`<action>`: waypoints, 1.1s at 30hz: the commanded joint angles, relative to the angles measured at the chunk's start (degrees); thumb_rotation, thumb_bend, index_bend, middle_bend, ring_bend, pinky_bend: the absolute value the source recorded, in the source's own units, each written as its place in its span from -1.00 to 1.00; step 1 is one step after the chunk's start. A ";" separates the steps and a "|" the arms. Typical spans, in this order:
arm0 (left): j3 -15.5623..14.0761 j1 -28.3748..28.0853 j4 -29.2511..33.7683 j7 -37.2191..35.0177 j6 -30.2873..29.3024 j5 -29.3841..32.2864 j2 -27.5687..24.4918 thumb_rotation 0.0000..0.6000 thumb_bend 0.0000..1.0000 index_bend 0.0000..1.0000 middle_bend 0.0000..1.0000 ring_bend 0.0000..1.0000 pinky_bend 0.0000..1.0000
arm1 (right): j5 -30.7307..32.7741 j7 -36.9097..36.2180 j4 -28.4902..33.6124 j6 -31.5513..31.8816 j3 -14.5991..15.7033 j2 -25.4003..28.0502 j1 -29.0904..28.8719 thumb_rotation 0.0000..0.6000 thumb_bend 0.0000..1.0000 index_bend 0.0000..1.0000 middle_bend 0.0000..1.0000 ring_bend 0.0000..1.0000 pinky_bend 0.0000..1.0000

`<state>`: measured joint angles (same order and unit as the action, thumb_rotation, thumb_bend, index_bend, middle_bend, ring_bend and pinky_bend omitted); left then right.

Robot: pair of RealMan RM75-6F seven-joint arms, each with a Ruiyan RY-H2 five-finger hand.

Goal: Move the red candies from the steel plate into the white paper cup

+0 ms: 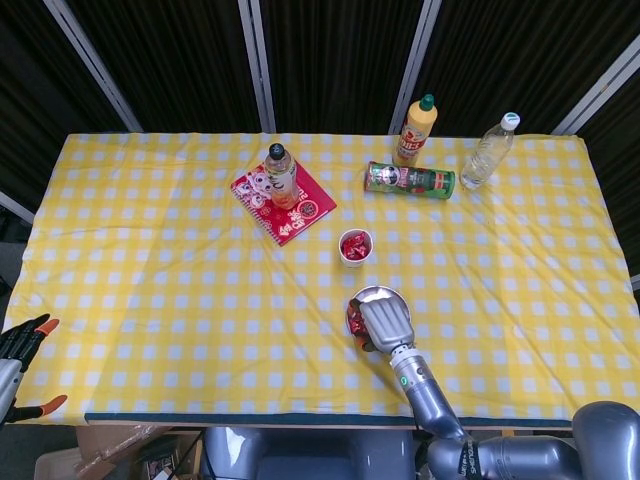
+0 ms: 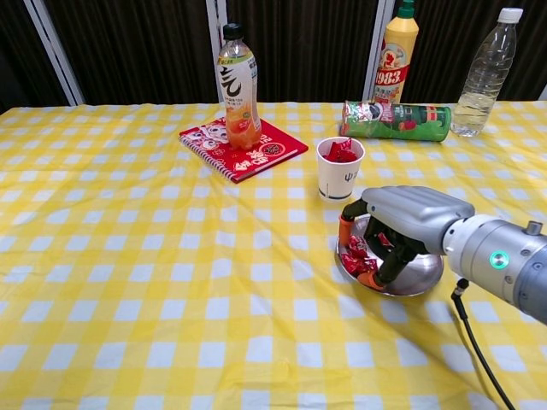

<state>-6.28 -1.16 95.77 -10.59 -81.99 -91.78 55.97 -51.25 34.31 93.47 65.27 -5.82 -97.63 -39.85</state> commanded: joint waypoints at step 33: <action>-0.06 -0.26 0.58 -0.19 0.53 0.12 -0.37 1.00 -0.86 -1.00 -1.00 -1.00 -1.00 | -2.78 -2.83 -1.02 -1.32 -2.44 0.69 0.77 1.00 0.12 0.20 0.58 0.66 1.00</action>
<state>-6.34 -1.43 96.36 -10.76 -81.46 -91.67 55.59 -53.17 31.25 91.15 63.22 -7.79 -97.90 -39.09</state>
